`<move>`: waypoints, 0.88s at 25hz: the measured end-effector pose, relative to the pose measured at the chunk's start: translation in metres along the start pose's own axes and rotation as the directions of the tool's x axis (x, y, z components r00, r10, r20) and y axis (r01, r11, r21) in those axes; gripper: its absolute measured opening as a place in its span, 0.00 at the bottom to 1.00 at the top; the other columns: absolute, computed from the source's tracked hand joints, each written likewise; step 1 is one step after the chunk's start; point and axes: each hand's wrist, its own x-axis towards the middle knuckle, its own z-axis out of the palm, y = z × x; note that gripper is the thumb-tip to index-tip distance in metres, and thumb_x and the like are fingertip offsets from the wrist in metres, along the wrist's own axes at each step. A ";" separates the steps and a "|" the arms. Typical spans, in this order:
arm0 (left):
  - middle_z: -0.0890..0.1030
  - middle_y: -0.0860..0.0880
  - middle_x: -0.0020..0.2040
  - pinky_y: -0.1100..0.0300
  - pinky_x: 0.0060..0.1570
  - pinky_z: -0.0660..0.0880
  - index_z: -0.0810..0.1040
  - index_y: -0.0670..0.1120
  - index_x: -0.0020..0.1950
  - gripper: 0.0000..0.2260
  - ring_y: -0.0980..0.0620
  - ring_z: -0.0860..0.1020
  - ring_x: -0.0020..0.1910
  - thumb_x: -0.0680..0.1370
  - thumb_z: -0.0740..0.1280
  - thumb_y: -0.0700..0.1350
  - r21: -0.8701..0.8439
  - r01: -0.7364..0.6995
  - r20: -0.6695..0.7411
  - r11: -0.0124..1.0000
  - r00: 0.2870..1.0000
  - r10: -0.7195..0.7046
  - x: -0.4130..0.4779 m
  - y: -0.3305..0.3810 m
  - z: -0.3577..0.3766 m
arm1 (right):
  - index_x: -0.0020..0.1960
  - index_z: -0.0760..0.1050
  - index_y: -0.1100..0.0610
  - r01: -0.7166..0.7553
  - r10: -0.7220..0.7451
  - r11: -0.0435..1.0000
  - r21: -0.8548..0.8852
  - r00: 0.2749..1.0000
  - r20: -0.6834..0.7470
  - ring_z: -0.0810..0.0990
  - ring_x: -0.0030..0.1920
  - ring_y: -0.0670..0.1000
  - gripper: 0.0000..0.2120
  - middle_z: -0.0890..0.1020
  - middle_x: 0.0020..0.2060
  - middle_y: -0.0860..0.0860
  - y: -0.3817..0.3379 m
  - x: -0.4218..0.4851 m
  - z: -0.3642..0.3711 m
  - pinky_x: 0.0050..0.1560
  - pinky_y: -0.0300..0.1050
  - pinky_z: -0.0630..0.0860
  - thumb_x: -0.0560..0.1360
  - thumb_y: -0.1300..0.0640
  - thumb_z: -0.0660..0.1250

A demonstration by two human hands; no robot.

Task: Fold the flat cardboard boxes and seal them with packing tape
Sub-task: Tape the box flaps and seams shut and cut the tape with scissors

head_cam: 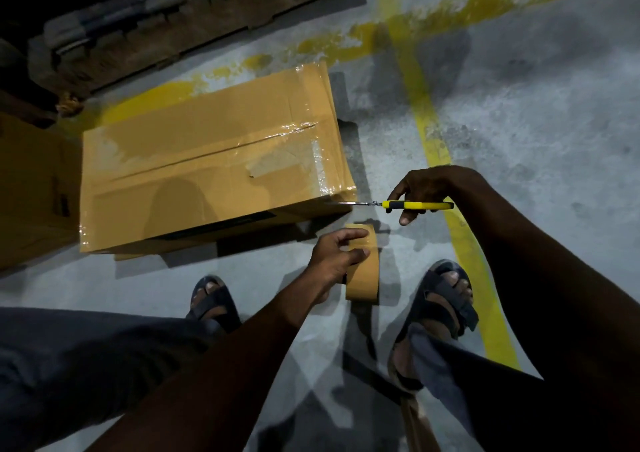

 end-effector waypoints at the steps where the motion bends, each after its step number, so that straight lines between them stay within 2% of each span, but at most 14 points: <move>1: 0.76 0.51 0.61 0.50 0.45 0.77 0.82 0.56 0.55 0.14 0.46 0.75 0.57 0.74 0.72 0.41 0.025 -0.007 -0.004 1.000 1.000 0.007 -0.001 0.000 -0.001 | 0.51 0.80 0.43 -0.013 0.014 0.983 -0.185 1.000 0.002 0.82 0.47 0.53 0.16 0.84 0.44 0.50 -0.002 0.001 0.000 0.48 0.48 0.80 0.66 0.49 0.80; 3: 0.77 0.54 0.56 0.56 0.44 0.76 0.82 0.52 0.58 0.14 0.52 0.75 0.52 0.74 0.71 0.38 0.077 -0.039 0.013 0.996 0.999 0.038 -0.005 0.004 -0.005 | 0.55 0.78 0.44 -0.092 0.086 0.936 -0.339 0.996 -0.032 0.80 0.52 0.52 0.21 0.82 0.51 0.47 -0.012 -0.001 0.002 0.57 0.50 0.77 0.65 0.44 0.80; 4: 0.78 0.54 0.55 0.59 0.43 0.74 0.81 0.49 0.59 0.15 0.54 0.75 0.50 0.74 0.70 0.36 0.110 -0.058 0.028 0.992 0.998 0.055 -0.007 0.008 -0.008 | 0.56 0.78 0.46 -0.134 0.114 0.908 -0.398 0.991 -0.073 0.79 0.53 0.53 0.22 0.81 0.52 0.47 -0.014 -0.003 0.007 0.58 0.50 0.77 0.65 0.44 0.80; 6: 0.78 0.53 0.53 0.61 0.39 0.73 0.81 0.47 0.59 0.18 0.54 0.75 0.48 0.73 0.68 0.32 0.177 -0.088 0.068 0.980 0.995 0.077 -0.016 0.019 -0.015 | 0.52 0.81 0.49 -0.242 0.182 0.867 -0.435 0.967 -0.176 0.80 0.50 0.54 0.23 0.82 0.47 0.48 -0.007 -0.007 0.016 0.52 0.46 0.77 0.61 0.40 0.80; 8: 0.78 0.54 0.52 0.62 0.37 0.72 0.80 0.50 0.59 0.22 0.54 0.75 0.46 0.71 0.65 0.29 0.280 -0.121 0.115 0.952 0.989 0.092 -0.027 0.033 -0.024 | 0.46 0.82 0.51 -0.385 0.248 0.864 -0.324 0.886 -0.391 0.82 0.48 0.56 0.26 0.83 0.44 0.52 0.006 -0.015 0.029 0.43 0.43 0.75 0.58 0.34 0.78; 10: 0.78 0.52 0.53 0.57 0.39 0.74 0.80 0.53 0.59 0.26 0.51 0.77 0.45 0.69 0.64 0.28 0.371 -0.157 0.143 0.915 0.983 0.111 -0.039 0.052 -0.040 | 0.44 0.81 0.55 -0.423 0.311 0.905 -0.047 0.732 -0.606 0.82 0.48 0.59 0.28 0.83 0.45 0.57 0.012 -0.025 0.045 0.41 0.45 0.72 0.62 0.30 0.73; 12: 0.79 0.48 0.56 0.51 0.35 0.76 0.79 0.55 0.58 0.28 0.44 0.79 0.41 0.68 0.64 0.27 0.433 -0.197 0.162 0.879 0.977 0.139 -0.049 0.081 -0.059 | 0.41 0.78 0.57 -0.342 0.389 0.913 0.223 0.561 -0.731 0.81 0.49 0.62 0.25 0.83 0.47 0.60 -0.001 -0.038 0.057 0.42 0.46 0.73 0.68 0.33 0.70; 13: 0.79 0.46 0.56 0.53 0.32 0.75 0.79 0.56 0.57 0.28 0.44 0.79 0.39 0.68 0.64 0.27 0.467 -0.219 0.157 0.857 0.974 0.163 -0.054 0.099 -0.069 | 0.40 0.76 0.57 -0.282 0.411 0.910 0.304 0.511 -0.755 0.81 0.50 0.62 0.24 0.83 0.47 0.60 -0.014 -0.043 0.058 0.43 0.46 0.74 0.70 0.34 0.69; 14: 0.80 0.45 0.57 0.57 0.31 0.74 0.80 0.57 0.56 0.28 0.44 0.78 0.40 0.67 0.64 0.28 0.518 -0.242 0.142 0.820 0.970 0.196 -0.060 0.120 -0.080 | 0.42 0.77 0.56 -0.201 0.402 0.916 0.348 0.489 -0.774 0.81 0.51 0.62 0.22 0.83 0.47 0.61 -0.032 -0.049 0.055 0.45 0.47 0.75 0.71 0.36 0.68; 16: 0.79 0.47 0.61 0.64 0.36 0.71 0.80 0.56 0.59 0.27 0.46 0.79 0.50 0.67 0.65 0.30 0.669 -0.296 0.128 0.682 0.949 0.287 -0.075 0.162 -0.100 | 0.51 0.79 0.56 -0.040 0.341 0.926 0.375 0.513 -0.787 0.80 0.54 0.63 0.18 0.83 0.50 0.62 -0.072 -0.057 0.050 0.49 0.49 0.76 0.72 0.43 0.71; 18: 0.77 0.47 0.64 0.66 0.44 0.70 0.79 0.55 0.61 0.26 0.47 0.76 0.60 0.68 0.66 0.32 0.761 -0.328 0.092 0.560 0.909 0.407 -0.088 0.190 -0.123 | 0.59 0.76 0.59 0.045 0.237 0.950 0.310 0.542 -0.806 0.80 0.54 0.64 0.21 0.82 0.52 0.64 -0.112 -0.058 0.050 0.49 0.51 0.75 0.71 0.50 0.74; 20: 0.76 0.46 0.66 0.65 0.50 0.69 0.80 0.54 0.61 0.25 0.46 0.73 0.65 0.69 0.67 0.32 0.776 -0.332 0.035 0.536 0.872 0.489 -0.091 0.201 -0.152 | 0.61 0.74 0.57 0.092 0.153 0.969 0.230 0.510 -0.847 0.80 0.52 0.66 0.20 0.82 0.51 0.65 -0.147 -0.050 0.056 0.48 0.53 0.77 0.72 0.50 0.70; 22: 0.76 0.45 0.67 0.63 0.56 0.68 0.80 0.53 0.61 0.23 0.45 0.72 0.67 0.70 0.68 0.34 0.797 -0.295 -0.013 0.528 0.865 0.502 -0.089 0.202 -0.175 | 0.61 0.73 0.56 0.035 0.090 0.992 0.119 0.459 -0.884 0.79 0.52 0.66 0.18 0.81 0.51 0.65 -0.181 -0.033 0.064 0.47 0.53 0.75 0.76 0.49 0.67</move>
